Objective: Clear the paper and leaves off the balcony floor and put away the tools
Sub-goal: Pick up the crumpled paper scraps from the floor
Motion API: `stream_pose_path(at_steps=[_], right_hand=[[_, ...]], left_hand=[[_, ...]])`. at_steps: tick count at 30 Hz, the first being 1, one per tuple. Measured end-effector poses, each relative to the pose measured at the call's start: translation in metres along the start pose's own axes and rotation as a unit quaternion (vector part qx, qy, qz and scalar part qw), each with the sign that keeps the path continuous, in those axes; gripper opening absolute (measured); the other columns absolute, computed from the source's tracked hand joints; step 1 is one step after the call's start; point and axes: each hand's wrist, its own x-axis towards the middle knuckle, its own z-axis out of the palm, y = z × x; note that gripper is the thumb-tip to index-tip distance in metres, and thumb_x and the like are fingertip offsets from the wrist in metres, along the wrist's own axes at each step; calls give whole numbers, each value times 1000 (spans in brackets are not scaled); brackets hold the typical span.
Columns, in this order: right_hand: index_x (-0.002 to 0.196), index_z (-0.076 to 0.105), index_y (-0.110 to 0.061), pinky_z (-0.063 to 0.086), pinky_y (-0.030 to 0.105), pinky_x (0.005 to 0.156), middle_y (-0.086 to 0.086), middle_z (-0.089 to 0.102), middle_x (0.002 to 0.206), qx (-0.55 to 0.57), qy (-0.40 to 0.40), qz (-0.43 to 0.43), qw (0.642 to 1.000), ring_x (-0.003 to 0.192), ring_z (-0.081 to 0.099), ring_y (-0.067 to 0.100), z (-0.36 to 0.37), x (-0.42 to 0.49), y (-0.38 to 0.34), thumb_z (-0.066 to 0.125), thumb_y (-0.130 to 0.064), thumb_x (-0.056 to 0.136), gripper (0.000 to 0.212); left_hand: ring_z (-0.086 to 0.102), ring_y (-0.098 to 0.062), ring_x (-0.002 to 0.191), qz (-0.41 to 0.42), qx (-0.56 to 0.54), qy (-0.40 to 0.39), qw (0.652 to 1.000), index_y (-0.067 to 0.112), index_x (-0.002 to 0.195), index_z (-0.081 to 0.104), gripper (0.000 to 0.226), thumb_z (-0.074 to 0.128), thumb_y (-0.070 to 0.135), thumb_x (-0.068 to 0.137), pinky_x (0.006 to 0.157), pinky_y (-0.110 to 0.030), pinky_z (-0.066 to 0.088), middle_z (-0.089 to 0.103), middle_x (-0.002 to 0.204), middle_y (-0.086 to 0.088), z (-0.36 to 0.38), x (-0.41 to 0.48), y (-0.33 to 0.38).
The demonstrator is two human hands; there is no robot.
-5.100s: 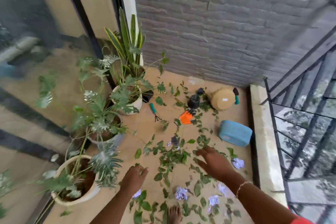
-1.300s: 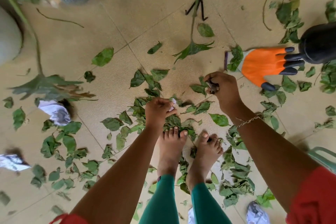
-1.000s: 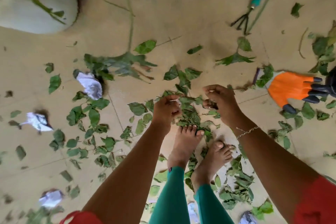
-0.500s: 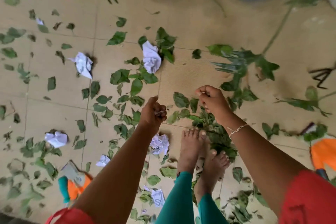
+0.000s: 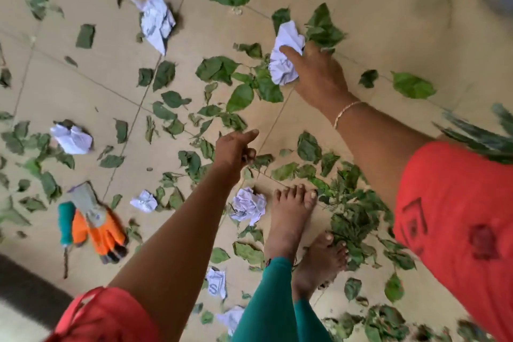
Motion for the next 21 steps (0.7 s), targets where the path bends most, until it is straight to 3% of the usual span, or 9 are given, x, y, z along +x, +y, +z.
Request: stream_pose_path(at_steps=[3, 5, 7, 9, 11, 13, 16, 18, 21], right_hand=[[140, 39, -18, 36, 45, 80, 24, 38, 131, -83, -10, -45, 996, 104, 47, 42, -1, 18, 4, 46, -12, 91, 51], [123, 55, -8, 38, 44, 76, 25, 43, 123, -59, -1, -48, 997, 103, 49, 41, 5, 30, -1, 49, -12, 88, 36], [107, 62, -2, 42, 41, 74, 26, 49, 115, 8, 42, -36, 998, 99, 53, 40, 4, 34, -4, 52, -9, 84, 26], [104, 65, -2, 42, 32, 73, 25, 52, 110, 108, 92, -4, 990, 97, 56, 34, -1, 33, -6, 55, -6, 82, 24], [110, 64, -5, 39, 21, 71, 18, 53, 112, 202, 129, 39, 970, 94, 55, 23, -12, 25, -11, 57, -7, 85, 26], [110, 64, -7, 38, 10, 67, 10, 54, 103, 304, 165, 49, 937, 83, 52, 11, -18, 13, -15, 60, -13, 85, 26], [100, 65, -10, 44, 18, 68, 3, 61, 85, 486, 161, 56, 857, 75, 53, 9, -22, -11, -14, 62, -21, 84, 20], [90, 65, -18, 41, 25, 64, 0, 60, 77, 563, 147, 76, 810, 75, 51, 15, -20, -27, -14, 62, -26, 82, 12], [80, 68, -27, 38, 29, 66, -7, 64, 74, 630, 121, 120, 758, 79, 51, 19, -20, -50, -22, 63, -31, 78, 6]], left_hand=[[25, -6, 28, 52, 59, -36, 996, 15, 58, 33, 43, 67, 2, 81, 35, -11, 20, 31, 36, 9, -6, 4, -4], [30, -3, 34, 125, 212, -30, 969, 17, 65, 45, 32, 74, 9, 76, 38, -17, 24, 39, 43, 9, -25, 7, -8], [37, -5, 44, 184, 419, -53, 888, 15, 88, 56, 24, 77, 18, 75, 51, -24, 30, 40, 51, 6, -40, 4, -14], [52, -14, 60, 207, 551, -107, 802, 14, 116, 53, 47, 75, 23, 76, 64, -25, 36, 45, 58, 3, -52, -3, -24], [62, -23, 88, 206, 636, -159, 727, 19, 134, 41, 66, 73, 28, 77, 78, -26, 42, 64, 86, -7, -59, -8, -38], [60, -25, 105, 197, 716, -197, 640, 22, 141, 30, 78, 73, 34, 77, 88, -31, 46, 61, 120, -10, -62, -7, -56], [58, -27, 108, 183, 780, -210, 560, 18, 141, 30, 74, 70, 34, 80, 88, -36, 50, 57, 123, -10, -57, -3, -80], [56, -24, 108, 189, 772, -196, 574, 15, 134, 40, 60, 66, 34, 84, 88, -33, 48, 57, 120, -9, -54, -3, -88], [57, -25, 105, 182, 686, -157, 687, 11, 123, 52, 46, 67, 28, 83, 84, -31, 46, 60, 117, -10, -54, -7, -90]])
